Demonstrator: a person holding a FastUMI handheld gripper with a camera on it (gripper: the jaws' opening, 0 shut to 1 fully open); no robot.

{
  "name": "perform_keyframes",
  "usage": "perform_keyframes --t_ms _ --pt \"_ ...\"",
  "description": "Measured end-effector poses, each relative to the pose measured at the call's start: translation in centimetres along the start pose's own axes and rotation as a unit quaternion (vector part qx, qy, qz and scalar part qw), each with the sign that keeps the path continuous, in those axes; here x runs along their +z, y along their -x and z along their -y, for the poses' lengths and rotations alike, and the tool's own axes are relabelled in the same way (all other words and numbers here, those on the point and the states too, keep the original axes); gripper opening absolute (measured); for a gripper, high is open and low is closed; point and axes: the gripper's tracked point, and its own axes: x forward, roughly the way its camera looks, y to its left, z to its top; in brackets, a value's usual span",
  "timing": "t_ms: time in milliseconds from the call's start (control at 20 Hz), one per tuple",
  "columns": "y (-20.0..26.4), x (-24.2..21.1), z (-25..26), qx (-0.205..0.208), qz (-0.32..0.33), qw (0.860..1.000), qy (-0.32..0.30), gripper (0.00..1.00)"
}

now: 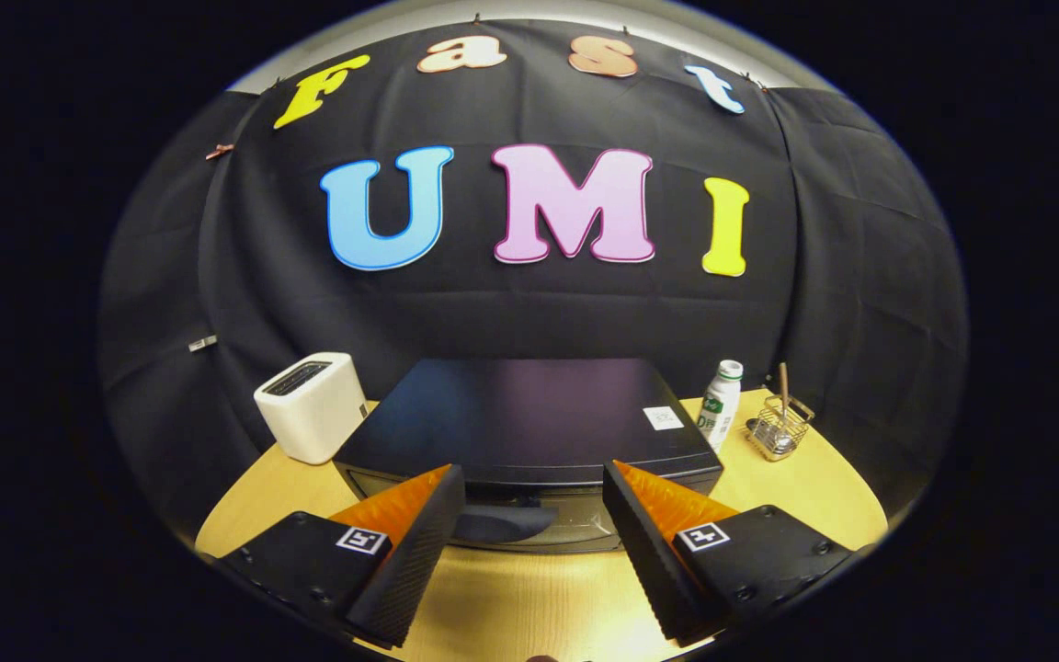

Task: Open the toaster oven, put the food inside, and close the toaster oven door.

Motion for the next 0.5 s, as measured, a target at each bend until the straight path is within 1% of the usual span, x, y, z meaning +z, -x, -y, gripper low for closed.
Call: perform_keyframes --t_ms 100,250,300,400,450,500 --pt "-1.5 -1.3 -1.1 0.013 -0.015 1.0 0.003 0.98" --pt "-3.0 -3.4 -1.1 0.006 -0.043 0.999 0.004 0.99" --pt "-3.5 -3.2 -1.4 0.006 -0.034 0.999 -0.009 0.98" --pt "-3.3 -3.2 -1.6 -0.001 -0.027 1.0 0.0 0.98" --pt "-3.2 -3.3 -2.1 0.003 -0.022 1.0 0.001 0.98" --pt "-3.2 -3.8 -2.5 0.005 -0.03 1.0 -0.003 0.99"
